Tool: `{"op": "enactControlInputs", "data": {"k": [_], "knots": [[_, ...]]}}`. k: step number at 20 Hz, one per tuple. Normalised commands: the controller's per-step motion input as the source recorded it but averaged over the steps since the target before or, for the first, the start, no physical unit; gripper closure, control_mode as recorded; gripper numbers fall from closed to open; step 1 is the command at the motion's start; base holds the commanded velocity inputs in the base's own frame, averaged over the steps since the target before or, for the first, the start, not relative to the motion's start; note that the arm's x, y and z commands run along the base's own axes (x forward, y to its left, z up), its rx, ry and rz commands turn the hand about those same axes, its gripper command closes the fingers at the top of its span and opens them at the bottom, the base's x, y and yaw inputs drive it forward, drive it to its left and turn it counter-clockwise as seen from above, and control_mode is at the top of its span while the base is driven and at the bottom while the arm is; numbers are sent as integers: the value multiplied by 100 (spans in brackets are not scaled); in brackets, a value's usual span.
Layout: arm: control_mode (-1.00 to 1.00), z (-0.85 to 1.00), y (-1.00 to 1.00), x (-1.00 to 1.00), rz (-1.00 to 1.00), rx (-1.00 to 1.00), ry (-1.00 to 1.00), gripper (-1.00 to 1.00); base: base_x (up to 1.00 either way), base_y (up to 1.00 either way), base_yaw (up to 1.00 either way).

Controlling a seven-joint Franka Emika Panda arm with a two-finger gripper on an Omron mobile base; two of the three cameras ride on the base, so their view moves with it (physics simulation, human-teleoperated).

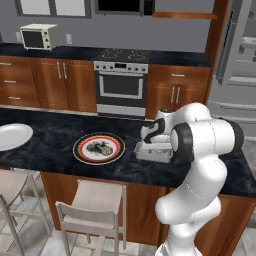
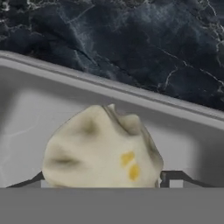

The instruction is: Place two dumplings into each of the tupperware containers and then place the containers in the fridge.

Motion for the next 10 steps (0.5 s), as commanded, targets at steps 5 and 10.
{"op": "enactControlInputs", "data": {"k": [5, 10], "knots": [[-100, 0, 0, -40, -2, 3, -18, -100, 0, 0, 0], [-100, -1, 0, 16, -1, 5, -13, -100, 0, 0, 0]]}}
